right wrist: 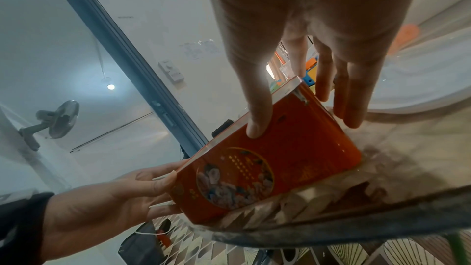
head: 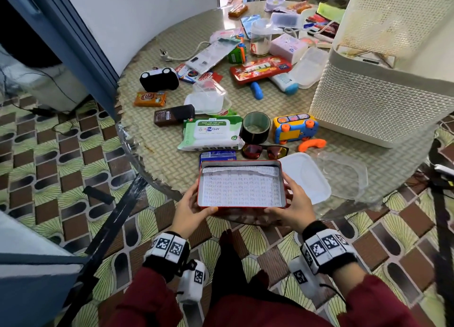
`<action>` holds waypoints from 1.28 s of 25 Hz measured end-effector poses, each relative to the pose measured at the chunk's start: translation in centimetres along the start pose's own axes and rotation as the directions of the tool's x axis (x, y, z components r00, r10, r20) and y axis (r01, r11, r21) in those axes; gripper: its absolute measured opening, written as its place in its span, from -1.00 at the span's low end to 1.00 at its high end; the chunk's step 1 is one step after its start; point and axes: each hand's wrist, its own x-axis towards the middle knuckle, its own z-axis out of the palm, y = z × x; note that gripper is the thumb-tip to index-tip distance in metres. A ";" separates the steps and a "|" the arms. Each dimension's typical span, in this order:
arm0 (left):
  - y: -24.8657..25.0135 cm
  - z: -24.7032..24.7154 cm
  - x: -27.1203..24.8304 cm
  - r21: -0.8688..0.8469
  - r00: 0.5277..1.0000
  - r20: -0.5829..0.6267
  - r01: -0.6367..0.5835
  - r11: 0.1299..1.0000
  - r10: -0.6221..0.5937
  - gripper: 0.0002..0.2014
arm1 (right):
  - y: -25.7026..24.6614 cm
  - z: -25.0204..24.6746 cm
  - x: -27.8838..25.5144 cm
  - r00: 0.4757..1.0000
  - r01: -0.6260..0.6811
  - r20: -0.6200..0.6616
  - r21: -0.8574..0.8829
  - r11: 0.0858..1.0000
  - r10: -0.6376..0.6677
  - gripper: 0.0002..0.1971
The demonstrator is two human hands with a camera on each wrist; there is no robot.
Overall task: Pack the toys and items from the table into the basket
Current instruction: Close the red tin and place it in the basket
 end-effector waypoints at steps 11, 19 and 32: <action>1.2 0.9 1.4 0.076 0.999 0.010 0.034 0.997 -0.035 0.00 | -1.1 -1.5 1.8 0.992 -0.011 0.123 -0.071 0.997 0.020 0.01; 10.3 0.7 8.8 -0.055 0.987 -0.136 -0.098 0.994 0.090 -0.45 | -7.4 -4.0 9.9 0.997 0.060 0.050 -0.002 0.998 -0.060 -0.42; 21.3 7.2 35.5 0.016 0.997 -0.044 -0.065 0.998 0.066 -0.64 | -13.8 -7.6 37.2 0.985 -0.173 -0.058 -0.268 0.948 0.163 -0.63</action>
